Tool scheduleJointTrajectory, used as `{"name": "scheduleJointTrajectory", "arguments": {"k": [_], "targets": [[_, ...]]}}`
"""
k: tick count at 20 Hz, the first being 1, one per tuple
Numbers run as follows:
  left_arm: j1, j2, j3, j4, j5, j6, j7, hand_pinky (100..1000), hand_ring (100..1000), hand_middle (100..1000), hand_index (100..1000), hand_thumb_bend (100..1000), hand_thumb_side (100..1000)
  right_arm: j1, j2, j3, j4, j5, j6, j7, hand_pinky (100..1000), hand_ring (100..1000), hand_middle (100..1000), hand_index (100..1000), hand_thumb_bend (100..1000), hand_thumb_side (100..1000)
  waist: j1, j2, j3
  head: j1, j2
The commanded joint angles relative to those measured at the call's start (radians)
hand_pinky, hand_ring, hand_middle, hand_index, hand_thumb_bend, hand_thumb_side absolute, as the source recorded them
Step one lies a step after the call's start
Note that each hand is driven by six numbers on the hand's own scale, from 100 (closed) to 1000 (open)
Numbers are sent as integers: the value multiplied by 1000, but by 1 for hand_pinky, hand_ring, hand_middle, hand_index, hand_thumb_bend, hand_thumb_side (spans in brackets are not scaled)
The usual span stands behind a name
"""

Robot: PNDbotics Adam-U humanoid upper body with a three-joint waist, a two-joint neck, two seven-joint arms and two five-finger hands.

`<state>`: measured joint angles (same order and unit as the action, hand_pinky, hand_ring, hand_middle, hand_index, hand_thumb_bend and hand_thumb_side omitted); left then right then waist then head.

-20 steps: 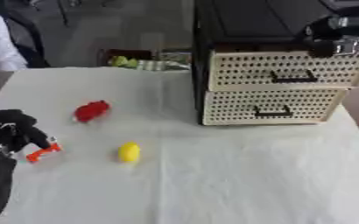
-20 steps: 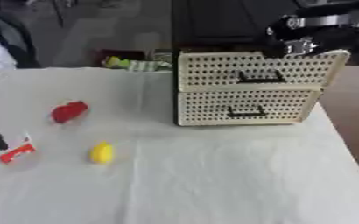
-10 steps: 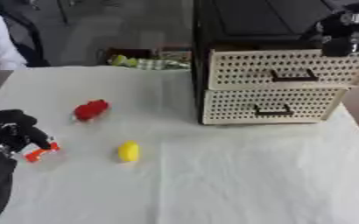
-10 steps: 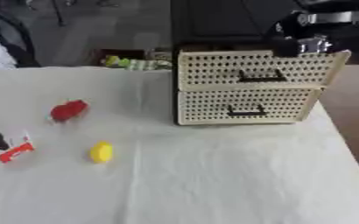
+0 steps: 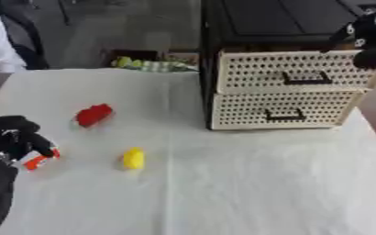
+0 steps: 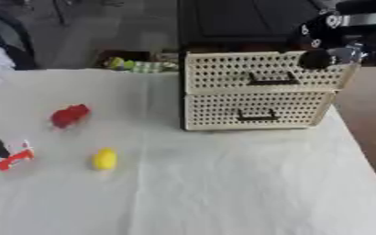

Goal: Pick up objects from table and place into drawer.

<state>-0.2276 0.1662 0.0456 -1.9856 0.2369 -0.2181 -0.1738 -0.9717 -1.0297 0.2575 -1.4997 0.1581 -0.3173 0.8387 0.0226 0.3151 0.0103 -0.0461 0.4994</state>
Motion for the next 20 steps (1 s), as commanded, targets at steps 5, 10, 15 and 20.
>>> {"name": "scheduleJointTrajectory", "arguments": {"k": [5,10,15,20], "targets": [[-10,3,-1,-14,-4,7,-1,477,532,586,720,123,944,8,-33,9,-32,69,-36,49,100,100,100,848,485,1000,-3,-13,6,-6,0],[-12,-1,-2,-14,-4,9,-3,477,533,586,719,123,946,-4,-10,20,2,107,-28,41,100,100,100,851,485,1000,-2,-10,10,-10,-3],[-11,-6,-3,-14,-7,12,-5,477,532,586,718,124,951,-17,17,30,43,170,-17,-7,100,100,100,851,480,1000,0,-6,15,-12,-4],[-13,-9,-3,-14,-9,15,-6,477,532,587,717,126,955,-28,33,31,73,192,-13,-39,100,101,100,851,482,1000,0,-3,17,-13,-7]]}}
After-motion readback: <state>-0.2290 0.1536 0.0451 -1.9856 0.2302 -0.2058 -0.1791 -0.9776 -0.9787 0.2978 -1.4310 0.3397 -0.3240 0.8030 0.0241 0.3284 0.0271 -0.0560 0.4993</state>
